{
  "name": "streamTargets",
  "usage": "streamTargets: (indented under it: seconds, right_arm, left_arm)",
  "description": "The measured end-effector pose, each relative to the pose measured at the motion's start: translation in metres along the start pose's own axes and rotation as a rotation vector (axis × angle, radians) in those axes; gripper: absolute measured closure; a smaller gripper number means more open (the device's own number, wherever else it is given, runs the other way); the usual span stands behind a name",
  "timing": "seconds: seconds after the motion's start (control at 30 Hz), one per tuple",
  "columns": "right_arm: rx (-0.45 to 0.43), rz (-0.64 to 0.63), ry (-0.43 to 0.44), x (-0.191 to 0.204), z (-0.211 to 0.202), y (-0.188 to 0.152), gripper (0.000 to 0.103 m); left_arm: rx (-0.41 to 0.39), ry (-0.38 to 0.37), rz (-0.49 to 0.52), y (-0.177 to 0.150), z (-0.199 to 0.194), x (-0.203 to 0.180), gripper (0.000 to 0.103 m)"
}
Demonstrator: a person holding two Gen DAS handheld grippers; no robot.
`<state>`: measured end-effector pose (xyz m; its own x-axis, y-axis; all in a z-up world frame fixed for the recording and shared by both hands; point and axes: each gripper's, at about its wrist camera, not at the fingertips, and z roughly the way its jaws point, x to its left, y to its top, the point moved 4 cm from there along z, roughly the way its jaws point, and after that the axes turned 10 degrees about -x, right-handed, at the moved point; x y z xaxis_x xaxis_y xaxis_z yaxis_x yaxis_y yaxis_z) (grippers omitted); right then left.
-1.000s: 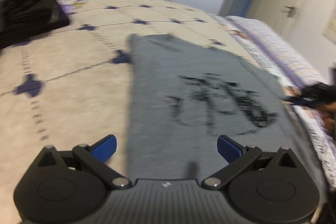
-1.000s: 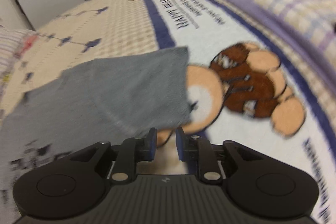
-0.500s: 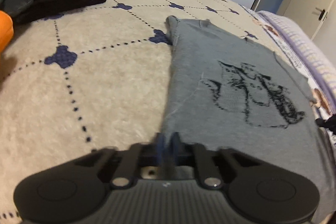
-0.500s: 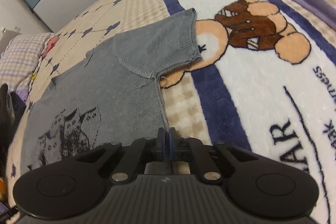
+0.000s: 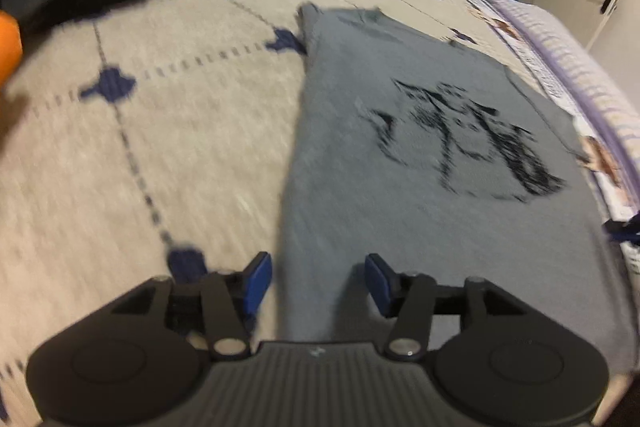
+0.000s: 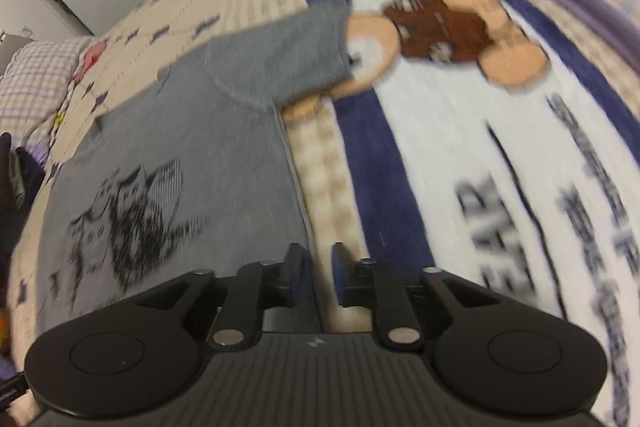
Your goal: Fold clothes
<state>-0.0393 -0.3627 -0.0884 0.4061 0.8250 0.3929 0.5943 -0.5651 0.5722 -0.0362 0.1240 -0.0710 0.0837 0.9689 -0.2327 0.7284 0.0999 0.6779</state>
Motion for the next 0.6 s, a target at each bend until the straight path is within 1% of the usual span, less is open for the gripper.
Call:
streamTargets:
  seconds: [0.1, 0.17, 0.23, 0.3, 0.33, 0.37, 0.4, 0.43, 0.47, 0.53, 0.6]
  right_arm:
    - [0.047, -0.001, 0.011, -0.007, -0.016, -0.016, 0.083]
    - [0.083, 0.002, 0.031, -0.009, -0.025, -0.031, 0.083]
    - [0.114, 0.004, 0.056, -0.007, -0.033, -0.047, 0.083]
    - [0.138, -0.004, 0.069, -0.004, -0.039, -0.061, 0.083]
    - [0.146, -0.016, 0.067, -0.002, -0.041, -0.066, 0.083]
    - [0.151, -0.034, 0.064, 0.0, -0.044, -0.071, 0.083]
    - [0.153, -0.051, 0.059, 0.001, -0.046, -0.075, 0.087]
    - [0.151, -0.066, 0.046, 0.003, -0.048, -0.076, 0.093]
    - [0.148, -0.076, 0.033, 0.004, -0.05, -0.075, 0.095]
    - [0.136, -0.096, 0.008, 0.006, -0.054, -0.072, 0.096]
    - [0.122, -0.146, -0.041, 0.009, -0.06, -0.069, 0.096]
  left_arm:
    - [0.015, -0.036, -0.001, -0.013, -0.012, 0.003, 0.052]
    - [0.031, -0.066, -0.017, -0.021, -0.018, 0.006, 0.052]
    - [0.046, -0.096, -0.024, -0.029, -0.025, 0.008, 0.054]
    - [0.061, -0.115, -0.02, -0.035, -0.031, 0.006, 0.061]
    - [0.068, -0.123, -0.014, -0.037, -0.032, 0.005, 0.066]
    - [0.069, -0.127, -0.007, -0.038, -0.034, 0.005, 0.085]
    - [0.063, -0.126, -0.001, -0.04, -0.035, 0.005, 0.097]
    - [0.058, -0.125, 0.006, -0.041, -0.036, 0.005, 0.097]
    - [0.047, -0.119, 0.018, -0.041, -0.037, 0.005, 0.097]
    - [0.02, -0.1, 0.051, -0.04, -0.043, 0.004, 0.097]
    - [0.013, -0.086, 0.075, -0.038, -0.048, 0.004, 0.097]
